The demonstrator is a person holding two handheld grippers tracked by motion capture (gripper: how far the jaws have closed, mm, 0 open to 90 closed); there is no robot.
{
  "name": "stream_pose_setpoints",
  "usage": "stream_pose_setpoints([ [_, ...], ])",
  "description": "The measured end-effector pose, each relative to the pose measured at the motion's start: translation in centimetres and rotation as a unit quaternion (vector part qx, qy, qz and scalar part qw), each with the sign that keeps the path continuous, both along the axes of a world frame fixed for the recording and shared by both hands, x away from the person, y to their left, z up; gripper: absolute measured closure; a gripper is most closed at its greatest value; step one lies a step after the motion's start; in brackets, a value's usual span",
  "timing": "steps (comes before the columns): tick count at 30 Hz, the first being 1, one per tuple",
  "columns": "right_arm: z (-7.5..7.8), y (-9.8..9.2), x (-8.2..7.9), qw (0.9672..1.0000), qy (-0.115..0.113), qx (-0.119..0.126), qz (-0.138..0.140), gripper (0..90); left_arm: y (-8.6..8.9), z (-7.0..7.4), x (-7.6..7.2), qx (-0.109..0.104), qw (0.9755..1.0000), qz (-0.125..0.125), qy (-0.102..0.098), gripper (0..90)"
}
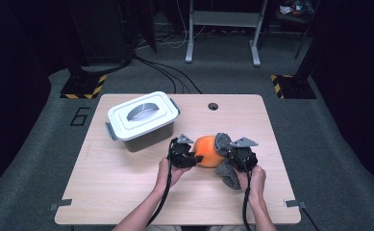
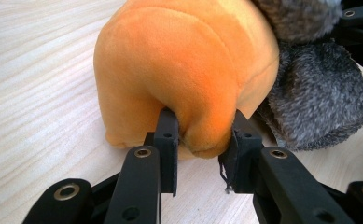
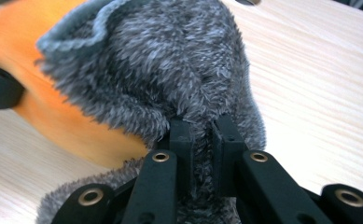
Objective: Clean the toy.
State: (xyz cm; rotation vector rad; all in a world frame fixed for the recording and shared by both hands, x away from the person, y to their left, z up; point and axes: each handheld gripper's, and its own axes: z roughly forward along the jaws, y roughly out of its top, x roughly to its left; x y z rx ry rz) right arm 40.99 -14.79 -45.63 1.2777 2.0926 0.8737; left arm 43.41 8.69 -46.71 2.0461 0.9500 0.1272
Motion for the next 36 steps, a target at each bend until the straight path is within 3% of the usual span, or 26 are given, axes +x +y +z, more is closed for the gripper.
stream_pose_setpoints([
  [4,0.6,0.1,-0.7,0.9999,-0.014,0.007,0.006,80.7,0.2,0.0,0.1,0.001,1.0000,0.001,0.000,70.0],
  [6,1.1,0.7,-1.2,0.9994,-0.024,0.009,0.022,80.7,0.2,0.0,0.1,-0.002,1.0000,0.003,0.001,70.0],
  [10,2.4,3.0,-2.2,0.9971,-0.047,-0.004,0.060,80.7,0.2,0.0,0.1,0.003,1.0000,-0.002,-0.001,70.0],
  [14,2.2,4.7,-2.0,0.9959,-0.042,-0.024,0.077,80.8,0.4,0.0,0.2,-0.002,1.0000,0.002,0.003,70.0],
  [17,1.5,4.0,-1.4,0.9972,-0.032,-0.009,0.067,80.9,0.5,0.0,0.2,0.002,1.0000,-0.002,0.001,69.9],
  [27,-0.1,0.6,-0.2,0.9999,-0.005,-0.003,0.013,80.8,0.2,-0.2,0.3,-0.005,1.0000,0.001,-0.003,69.6],
  [36,-0.6,0.2,0.0,1.0000,0.001,-0.001,0.009,80.8,0.4,-0.2,0.3,-0.004,1.0000,-0.001,-0.006,68.7],
])
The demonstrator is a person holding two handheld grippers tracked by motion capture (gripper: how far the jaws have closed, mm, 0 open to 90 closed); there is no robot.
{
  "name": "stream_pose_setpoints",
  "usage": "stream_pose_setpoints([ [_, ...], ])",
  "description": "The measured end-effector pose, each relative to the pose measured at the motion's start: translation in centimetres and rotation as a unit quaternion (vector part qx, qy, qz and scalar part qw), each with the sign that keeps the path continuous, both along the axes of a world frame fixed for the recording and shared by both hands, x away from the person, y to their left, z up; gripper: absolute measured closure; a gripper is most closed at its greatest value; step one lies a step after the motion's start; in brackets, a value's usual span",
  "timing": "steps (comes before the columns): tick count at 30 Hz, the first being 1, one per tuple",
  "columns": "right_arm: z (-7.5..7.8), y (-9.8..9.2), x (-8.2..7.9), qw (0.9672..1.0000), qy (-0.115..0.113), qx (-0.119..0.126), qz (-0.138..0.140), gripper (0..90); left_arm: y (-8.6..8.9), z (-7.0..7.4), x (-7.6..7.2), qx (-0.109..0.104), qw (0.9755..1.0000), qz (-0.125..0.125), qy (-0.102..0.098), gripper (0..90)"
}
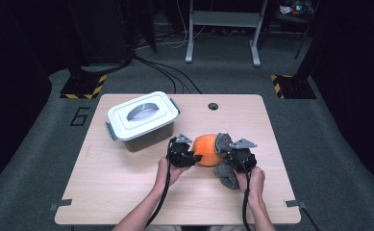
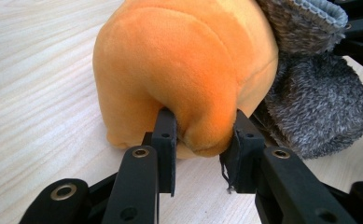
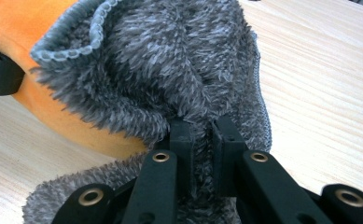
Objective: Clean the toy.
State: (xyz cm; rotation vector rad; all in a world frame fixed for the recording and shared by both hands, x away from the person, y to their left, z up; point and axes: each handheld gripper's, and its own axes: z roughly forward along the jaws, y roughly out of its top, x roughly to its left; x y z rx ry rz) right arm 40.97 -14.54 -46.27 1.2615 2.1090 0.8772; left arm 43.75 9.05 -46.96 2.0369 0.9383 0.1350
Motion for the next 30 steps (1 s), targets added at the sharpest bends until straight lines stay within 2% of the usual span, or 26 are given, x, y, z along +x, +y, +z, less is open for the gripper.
stream_pose_setpoints([
  [3,0.1,0.0,-0.1,1.0000,0.003,0.003,0.000,80.8,-0.1,0.0,0.0,-0.001,1.0000,-0.002,-0.002,69.1],
  [7,0.3,0.1,-0.3,1.0000,-0.008,0.000,-0.002,80.8,0.0,0.1,0.0,-0.002,1.0000,-0.004,0.001,69.4],
  [12,1.1,0.6,-0.8,0.9998,-0.017,-0.004,0.010,80.7,0.0,0.1,0.0,-0.002,1.0000,-0.003,0.000,69.5],
  [15,1.6,1.2,-1.1,0.9993,-0.030,-0.009,0.020,80.7,0.1,0.2,-0.1,-0.007,0.9999,-0.008,0.002,69.6],
  [17,2.0,1.7,-1.3,0.9989,-0.039,-0.015,0.022,80.7,0.1,0.3,-0.2,-0.023,0.9996,-0.008,0.017,69.9],
  [18,2.2,1.8,-1.4,0.9985,-0.042,-0.021,0.027,80.7,0.2,0.3,-0.2,-0.027,0.9994,-0.011,0.018,70.0],
  [22,2.8,2.2,-1.7,0.9981,-0.049,-0.023,0.029,80.7,0.6,0.6,-0.3,-0.064,0.9968,-0.013,0.047,70.0],
  [23,2.8,2.2,-1.7,0.9978,-0.051,-0.026,0.032,80.7,0.7,0.5,-0.2,-0.064,0.9967,-0.015,0.049,69.9],
  [25,2.7,2.3,-1.3,0.9983,-0.044,-0.022,0.032,80.7,0.7,0.4,-0.1,-0.053,0.9978,-0.011,0.039,68.7],
  [26,2.6,2.3,-1.0,0.9983,-0.042,-0.021,0.033,80.7,0.6,0.4,-0.2,-0.041,0.9988,-0.009,0.027,65.9],
  [27,2.4,2.4,-0.7,0.9988,-0.037,-0.015,0.027,80.7,0.5,0.4,-0.3,-0.026,0.9996,-0.009,0.012,60.3],
  [28,2.3,2.4,-0.5,0.9989,-0.037,-0.015,0.026,80.7,0.5,0.4,-0.3,-0.026,0.9996,-0.009,0.012,54.9],
  [29,2.3,2.3,-0.3,0.9989,-0.036,-0.012,0.025,80.7,0.1,0.4,-0.7,0.021,0.9993,-0.018,-0.024,46.8],
  [30,2.3,2.2,-0.2,0.9989,-0.037,-0.010,0.026,80.7,-0.2,0.3,-1.0,0.046,0.9978,-0.026,-0.041,42.1],
])
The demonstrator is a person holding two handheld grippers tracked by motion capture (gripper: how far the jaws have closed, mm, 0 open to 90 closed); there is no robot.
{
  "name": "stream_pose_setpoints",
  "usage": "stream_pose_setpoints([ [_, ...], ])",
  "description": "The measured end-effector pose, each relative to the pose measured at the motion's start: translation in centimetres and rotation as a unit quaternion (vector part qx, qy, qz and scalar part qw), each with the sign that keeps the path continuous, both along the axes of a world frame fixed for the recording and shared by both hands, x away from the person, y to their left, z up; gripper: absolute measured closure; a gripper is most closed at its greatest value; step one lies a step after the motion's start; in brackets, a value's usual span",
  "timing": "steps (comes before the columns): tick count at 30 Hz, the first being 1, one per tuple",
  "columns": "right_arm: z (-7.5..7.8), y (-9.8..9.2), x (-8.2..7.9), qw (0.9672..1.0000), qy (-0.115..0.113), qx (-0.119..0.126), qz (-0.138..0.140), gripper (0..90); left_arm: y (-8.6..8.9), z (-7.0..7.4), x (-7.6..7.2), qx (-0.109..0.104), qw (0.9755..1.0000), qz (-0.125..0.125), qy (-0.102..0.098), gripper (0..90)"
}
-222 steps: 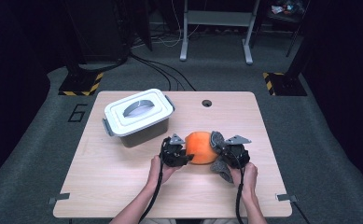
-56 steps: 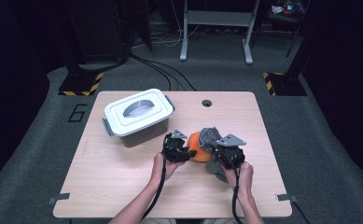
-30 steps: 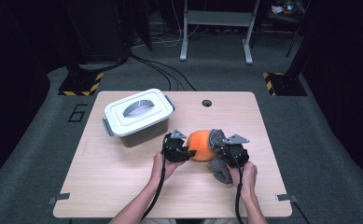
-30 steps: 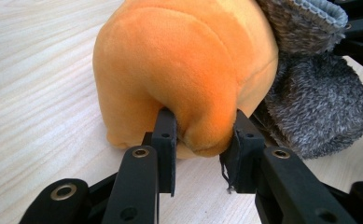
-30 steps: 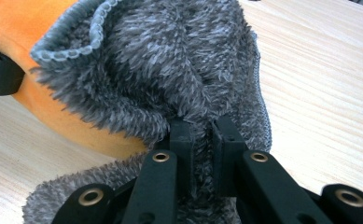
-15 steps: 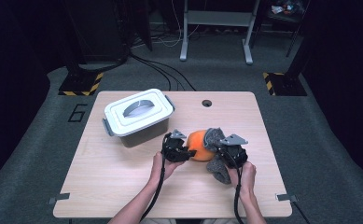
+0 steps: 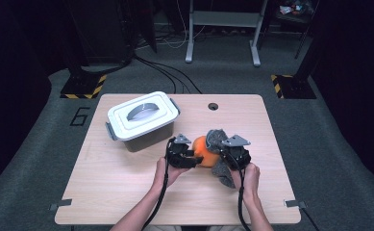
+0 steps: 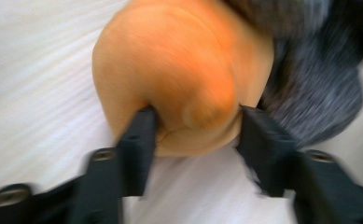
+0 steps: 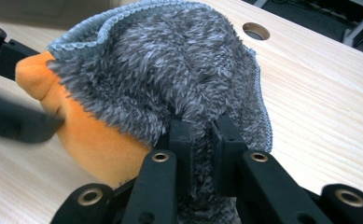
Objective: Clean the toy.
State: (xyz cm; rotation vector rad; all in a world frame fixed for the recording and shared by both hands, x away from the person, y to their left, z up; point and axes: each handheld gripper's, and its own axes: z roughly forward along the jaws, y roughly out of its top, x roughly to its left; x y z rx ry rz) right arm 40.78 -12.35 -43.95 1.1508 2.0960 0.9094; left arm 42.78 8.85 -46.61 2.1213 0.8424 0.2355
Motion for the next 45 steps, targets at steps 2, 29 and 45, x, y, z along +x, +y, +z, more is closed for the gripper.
stream_pose_setpoints([
  [2,0.1,0.0,0.1,1.0000,0.002,0.004,0.000,80.7,-0.8,-0.3,-0.5,0.048,0.9983,0.003,-0.032,36.2],
  [29,1.7,2.5,-0.7,0.9991,-0.020,-0.030,0.023,80.7,-0.1,-0.2,0.5,-0.062,0.9976,0.001,0.032,71.9],
  [45,-0.2,-1.1,0.7,0.9995,0.013,-0.006,-0.029,80.7,0.2,-0.6,0.9,-0.072,0.9966,0.005,0.039,71.5],
])
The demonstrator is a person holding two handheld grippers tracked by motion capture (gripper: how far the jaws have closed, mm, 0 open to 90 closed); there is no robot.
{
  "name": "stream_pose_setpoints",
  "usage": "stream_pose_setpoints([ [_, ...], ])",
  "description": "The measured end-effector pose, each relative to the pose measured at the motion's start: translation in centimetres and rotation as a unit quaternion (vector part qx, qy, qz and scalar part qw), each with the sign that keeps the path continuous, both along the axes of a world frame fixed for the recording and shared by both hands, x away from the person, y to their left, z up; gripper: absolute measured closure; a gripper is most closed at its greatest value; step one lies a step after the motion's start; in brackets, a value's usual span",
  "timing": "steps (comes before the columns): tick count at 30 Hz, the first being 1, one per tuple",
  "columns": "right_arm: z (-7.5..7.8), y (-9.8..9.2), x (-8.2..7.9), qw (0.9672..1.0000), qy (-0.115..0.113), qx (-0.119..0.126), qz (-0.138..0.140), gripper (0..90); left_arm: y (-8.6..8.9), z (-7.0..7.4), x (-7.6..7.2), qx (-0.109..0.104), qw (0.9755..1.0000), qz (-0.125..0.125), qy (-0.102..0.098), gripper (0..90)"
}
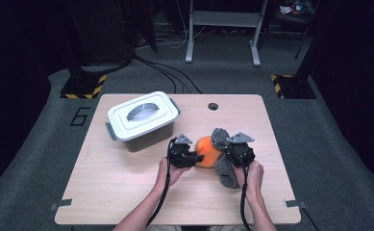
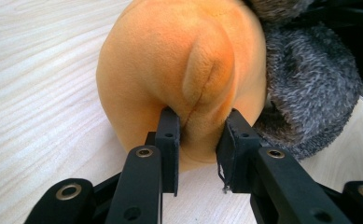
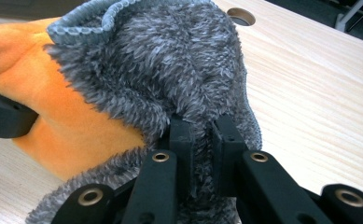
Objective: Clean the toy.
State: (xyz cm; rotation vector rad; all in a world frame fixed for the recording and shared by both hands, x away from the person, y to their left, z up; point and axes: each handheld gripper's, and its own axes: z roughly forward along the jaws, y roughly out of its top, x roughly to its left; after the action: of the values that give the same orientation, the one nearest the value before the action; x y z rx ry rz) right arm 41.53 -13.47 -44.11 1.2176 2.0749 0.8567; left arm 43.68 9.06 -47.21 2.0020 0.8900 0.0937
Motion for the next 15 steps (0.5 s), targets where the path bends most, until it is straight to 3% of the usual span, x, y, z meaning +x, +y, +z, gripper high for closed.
stream_pose_setpoints([
  [4,0.6,0.3,-0.8,0.9998,-0.018,-0.003,0.009,80.7,0.3,-0.1,0.2,0.001,1.0000,0.004,0.003,71.5],
  [9,1.5,2.0,-1.8,0.9982,-0.038,-0.006,0.045,80.6,0.3,-0.1,0.2,0.000,1.0000,0.004,0.001,71.5],
  [12,1.3,3.2,-1.8,0.9977,-0.032,-0.020,0.056,80.6,0.5,-0.1,0.3,0.005,1.0000,0.001,-0.001,71.4],
  [15,1.0,3.1,-1.2,0.9981,-0.028,-0.015,0.054,80.7,0.6,-0.2,0.3,0.000,1.0000,0.005,0.004,71.5],
])
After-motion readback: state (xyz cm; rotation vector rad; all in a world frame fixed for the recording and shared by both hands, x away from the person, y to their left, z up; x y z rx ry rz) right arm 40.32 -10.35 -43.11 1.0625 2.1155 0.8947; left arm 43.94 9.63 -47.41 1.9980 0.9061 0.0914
